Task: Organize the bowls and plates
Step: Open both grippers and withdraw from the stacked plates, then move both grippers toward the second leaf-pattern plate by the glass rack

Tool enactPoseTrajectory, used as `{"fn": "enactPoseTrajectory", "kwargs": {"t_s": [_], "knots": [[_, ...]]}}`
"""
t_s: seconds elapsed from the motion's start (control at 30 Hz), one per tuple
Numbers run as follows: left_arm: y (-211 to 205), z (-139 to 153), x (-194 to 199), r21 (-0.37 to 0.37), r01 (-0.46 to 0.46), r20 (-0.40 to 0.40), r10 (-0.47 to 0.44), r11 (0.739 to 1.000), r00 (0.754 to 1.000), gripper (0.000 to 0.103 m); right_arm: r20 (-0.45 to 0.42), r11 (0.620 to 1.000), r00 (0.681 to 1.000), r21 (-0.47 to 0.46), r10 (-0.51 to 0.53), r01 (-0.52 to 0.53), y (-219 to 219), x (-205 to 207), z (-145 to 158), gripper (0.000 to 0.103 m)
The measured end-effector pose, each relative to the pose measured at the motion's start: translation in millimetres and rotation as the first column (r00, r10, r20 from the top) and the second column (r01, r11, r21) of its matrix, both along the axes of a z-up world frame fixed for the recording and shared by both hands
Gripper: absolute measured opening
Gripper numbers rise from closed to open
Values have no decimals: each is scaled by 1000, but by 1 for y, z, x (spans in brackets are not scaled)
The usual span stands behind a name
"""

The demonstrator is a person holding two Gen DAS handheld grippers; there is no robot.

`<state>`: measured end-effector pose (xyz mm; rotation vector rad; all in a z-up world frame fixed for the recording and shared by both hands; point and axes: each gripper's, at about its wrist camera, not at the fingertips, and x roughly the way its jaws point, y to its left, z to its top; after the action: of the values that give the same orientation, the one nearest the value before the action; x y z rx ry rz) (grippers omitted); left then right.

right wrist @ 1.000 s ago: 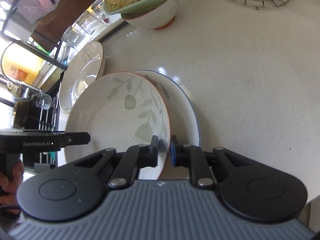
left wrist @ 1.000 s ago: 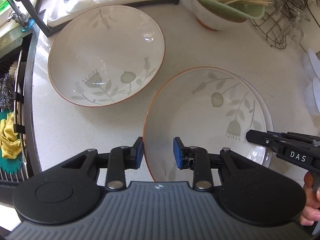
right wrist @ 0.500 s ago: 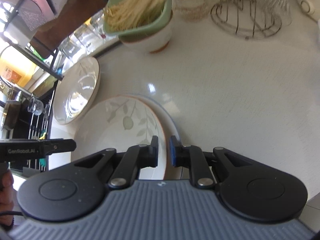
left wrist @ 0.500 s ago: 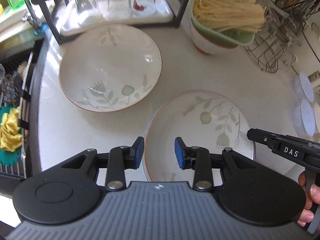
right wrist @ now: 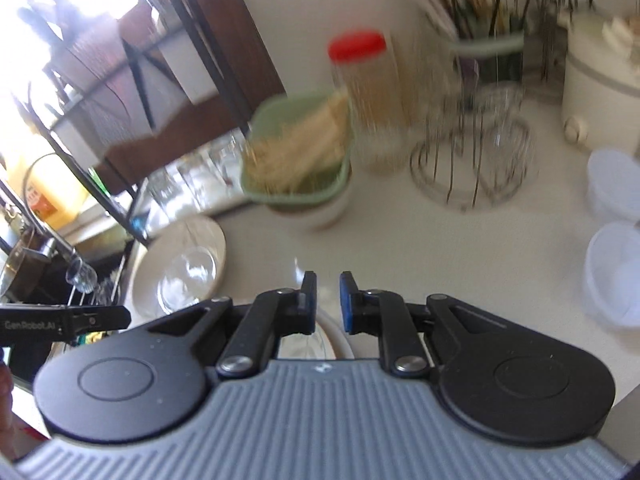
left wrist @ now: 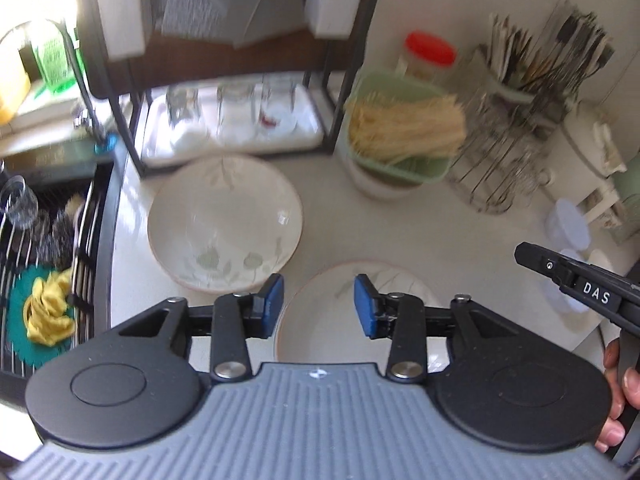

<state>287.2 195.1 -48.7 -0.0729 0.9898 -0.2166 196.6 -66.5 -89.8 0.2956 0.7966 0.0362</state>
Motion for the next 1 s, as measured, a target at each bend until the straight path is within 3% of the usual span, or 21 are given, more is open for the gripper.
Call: {"fn": "enactPoseTrajectory", "kwargs": {"t_s": [0.03, 0.07, 0.17, 0.2, 0.47, 0.6, 1.0], "knots": [[0, 7, -2, -2, 4, 17, -4, 1000, 1000, 50, 23, 1000, 1000, -8, 0, 0, 0, -3, 8, 20], [-1, 13, -4, -8, 9, 33, -9, 1000, 999, 53, 43, 1000, 999, -18, 1, 0, 1, -6, 14, 30], [-1, 30, -11, -5, 27, 82, -26, 1000, 996, 64, 96, 999, 995, -38, -3, 7, 2, -14, 32, 79], [-1, 35, -13, -4, 34, 98, -34, 999, 995, 65, 115, 999, 993, -42, -11, 16, 2, -17, 37, 85], [10, 59, -29, 4, 82, 158, -82, 997, 984, 84, 214, 996, 977, -81, -16, 34, 17, -44, 66, 86], [22, 64, -37, -16, 98, 188, -93, 995, 978, 84, 249, 993, 968, -109, -24, 52, 29, -59, 76, 103], [29, 48, -55, 12, 117, 177, -117, 993, 977, 88, 214, 990, 974, -101, -72, 95, 51, -90, 67, 103]]}}
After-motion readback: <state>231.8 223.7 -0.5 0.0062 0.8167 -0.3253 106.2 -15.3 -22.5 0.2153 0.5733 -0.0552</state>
